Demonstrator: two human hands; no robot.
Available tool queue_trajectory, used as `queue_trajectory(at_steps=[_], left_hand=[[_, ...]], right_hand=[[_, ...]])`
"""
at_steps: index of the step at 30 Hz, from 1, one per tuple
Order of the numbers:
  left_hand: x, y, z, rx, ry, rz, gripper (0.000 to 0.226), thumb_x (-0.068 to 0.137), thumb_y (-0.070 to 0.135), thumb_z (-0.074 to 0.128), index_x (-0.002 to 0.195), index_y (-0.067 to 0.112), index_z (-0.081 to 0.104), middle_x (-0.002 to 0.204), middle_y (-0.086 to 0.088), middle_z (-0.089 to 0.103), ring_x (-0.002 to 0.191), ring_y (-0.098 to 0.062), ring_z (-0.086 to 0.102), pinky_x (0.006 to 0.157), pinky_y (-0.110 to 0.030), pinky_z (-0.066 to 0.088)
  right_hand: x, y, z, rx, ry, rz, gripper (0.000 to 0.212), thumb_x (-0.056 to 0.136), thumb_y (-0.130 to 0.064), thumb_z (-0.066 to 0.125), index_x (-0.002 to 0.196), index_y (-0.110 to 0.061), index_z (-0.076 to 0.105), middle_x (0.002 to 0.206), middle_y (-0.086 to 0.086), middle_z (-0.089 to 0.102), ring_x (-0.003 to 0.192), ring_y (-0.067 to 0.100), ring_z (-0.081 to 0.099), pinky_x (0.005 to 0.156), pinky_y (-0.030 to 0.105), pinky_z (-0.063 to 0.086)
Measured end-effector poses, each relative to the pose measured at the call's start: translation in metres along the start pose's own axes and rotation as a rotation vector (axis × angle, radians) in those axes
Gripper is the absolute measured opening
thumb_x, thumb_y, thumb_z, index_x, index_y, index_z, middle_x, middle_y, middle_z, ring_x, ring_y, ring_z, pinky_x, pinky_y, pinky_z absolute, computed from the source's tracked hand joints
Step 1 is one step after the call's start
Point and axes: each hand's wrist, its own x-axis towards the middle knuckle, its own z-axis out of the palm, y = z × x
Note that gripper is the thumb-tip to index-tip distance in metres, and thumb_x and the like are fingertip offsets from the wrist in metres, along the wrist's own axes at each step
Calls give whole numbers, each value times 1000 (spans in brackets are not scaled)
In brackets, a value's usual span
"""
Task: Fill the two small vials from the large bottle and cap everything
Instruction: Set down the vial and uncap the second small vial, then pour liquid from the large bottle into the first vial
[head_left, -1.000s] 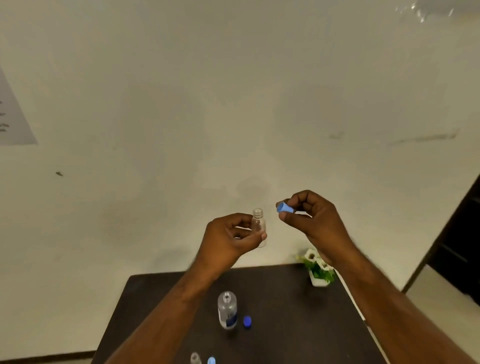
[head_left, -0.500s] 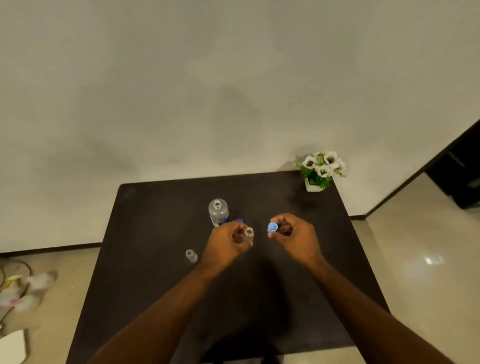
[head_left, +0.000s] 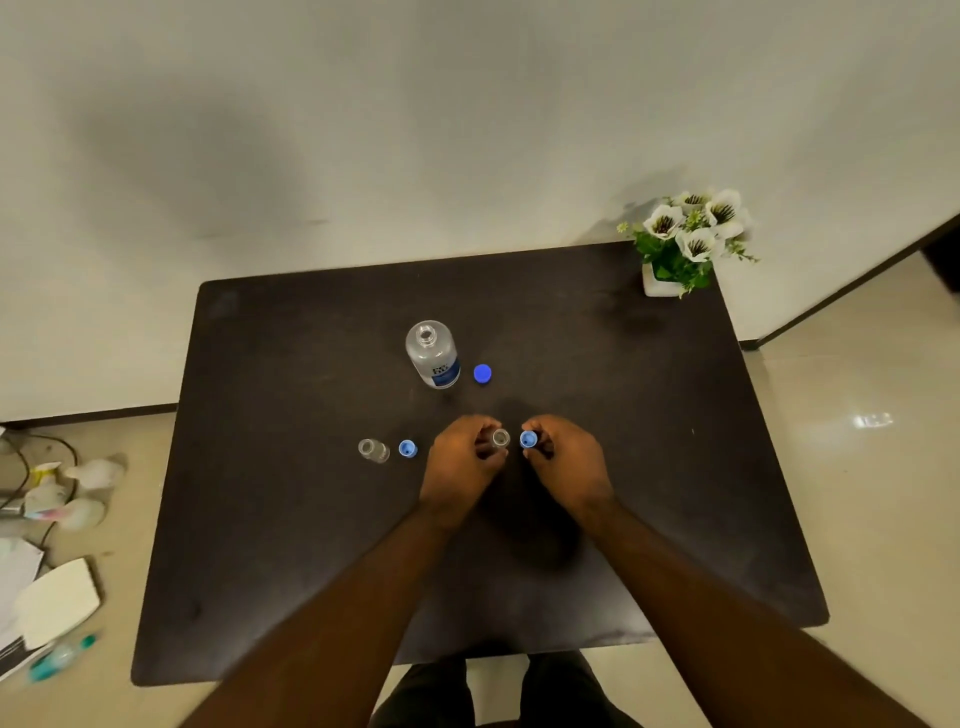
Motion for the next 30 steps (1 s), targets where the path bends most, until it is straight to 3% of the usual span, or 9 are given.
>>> queue_trajectory(at_steps=[8,13,17,21,26,30], left_hand=[[10,-19,7,50,-40,-58,34,86,13,80,116,23,67,111,7,69,102,-6,67,94,-26,57],[13,-24,10,54,-26,-58,29,86,13,79,111,23,68,106,9,69,96,-3,65,82,-10,49],[15,-26,11,51,-14,-30,26,85,11,78,107,21,70,104,7,70,97,-5,67,90,-24,58],[16,-29,12,51,-21,-32,27,85,13,79,109,21,69,106,6,70,99,-8,67,93,-30,58],[13,-30,9,-1,-19,-77,54,80,16,86,129,18,64,125,2,67,112,-10,67,100,-26,55],[-6,-31,-6,-59,27,-114,69,74,28,92,134,23,60,128,11,62,111,-3,63,98,-26,56]], right_hand=[[11,21,22,-21,20,-16,20,86,-12,73,103,-23,71,104,-10,70,96,6,62,89,23,49],[13,24,28,-40,-13,-13,21,88,-14,72,107,-24,71,110,-7,70,104,11,62,92,24,48],[13,24,30,-7,23,-32,25,85,-6,72,105,-21,72,108,-2,68,101,15,62,89,26,47],[14,24,31,4,24,-40,27,83,-3,71,105,-19,71,108,-1,67,101,18,63,90,31,51],[12,22,27,20,-17,-31,48,81,1,71,126,-14,66,126,3,64,116,21,61,102,39,50],[8,20,14,47,17,-23,55,80,5,66,129,-20,62,122,-6,61,103,7,58,95,33,55]])
